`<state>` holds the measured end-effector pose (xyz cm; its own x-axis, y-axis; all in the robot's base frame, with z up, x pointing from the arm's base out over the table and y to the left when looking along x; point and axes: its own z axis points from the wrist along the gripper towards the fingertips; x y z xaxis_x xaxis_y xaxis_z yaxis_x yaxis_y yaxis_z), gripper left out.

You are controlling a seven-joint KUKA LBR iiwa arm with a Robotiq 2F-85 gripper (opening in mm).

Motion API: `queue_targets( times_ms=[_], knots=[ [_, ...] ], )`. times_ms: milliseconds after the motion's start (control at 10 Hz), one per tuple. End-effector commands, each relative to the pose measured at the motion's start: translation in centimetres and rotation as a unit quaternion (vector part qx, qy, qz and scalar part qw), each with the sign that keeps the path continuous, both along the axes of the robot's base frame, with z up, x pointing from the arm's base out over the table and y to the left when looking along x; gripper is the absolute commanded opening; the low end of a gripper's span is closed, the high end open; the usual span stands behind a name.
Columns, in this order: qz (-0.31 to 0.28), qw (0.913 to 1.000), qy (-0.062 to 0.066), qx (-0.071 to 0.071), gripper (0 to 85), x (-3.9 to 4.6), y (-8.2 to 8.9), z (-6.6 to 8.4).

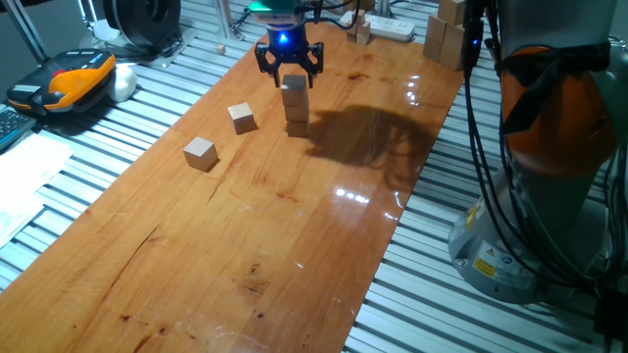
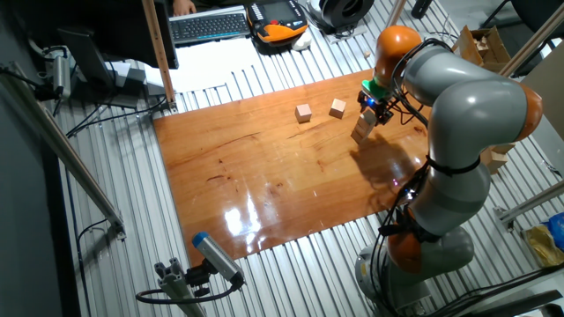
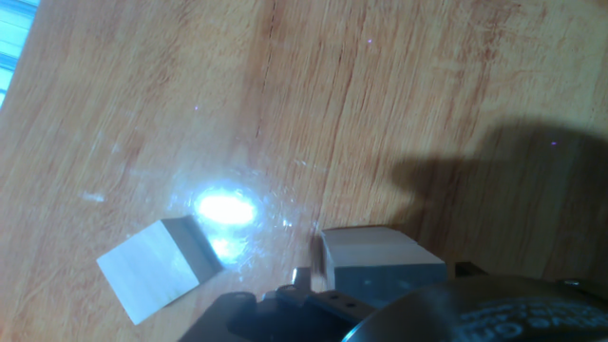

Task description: Stack the blocks in a vertical line of five

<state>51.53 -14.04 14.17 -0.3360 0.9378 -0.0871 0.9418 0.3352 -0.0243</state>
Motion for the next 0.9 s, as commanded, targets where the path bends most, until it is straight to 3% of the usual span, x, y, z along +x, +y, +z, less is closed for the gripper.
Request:
queue_targets(
  times_ms=[0,800],
  knots=[
    [0.001,1.0,-0.001,0.001,68.0,-0.03,-0.11,0.1],
    [-0.004,1.0,-0.004,0.002,68.0,-0.07,-0.23,0.32]
  ],
)
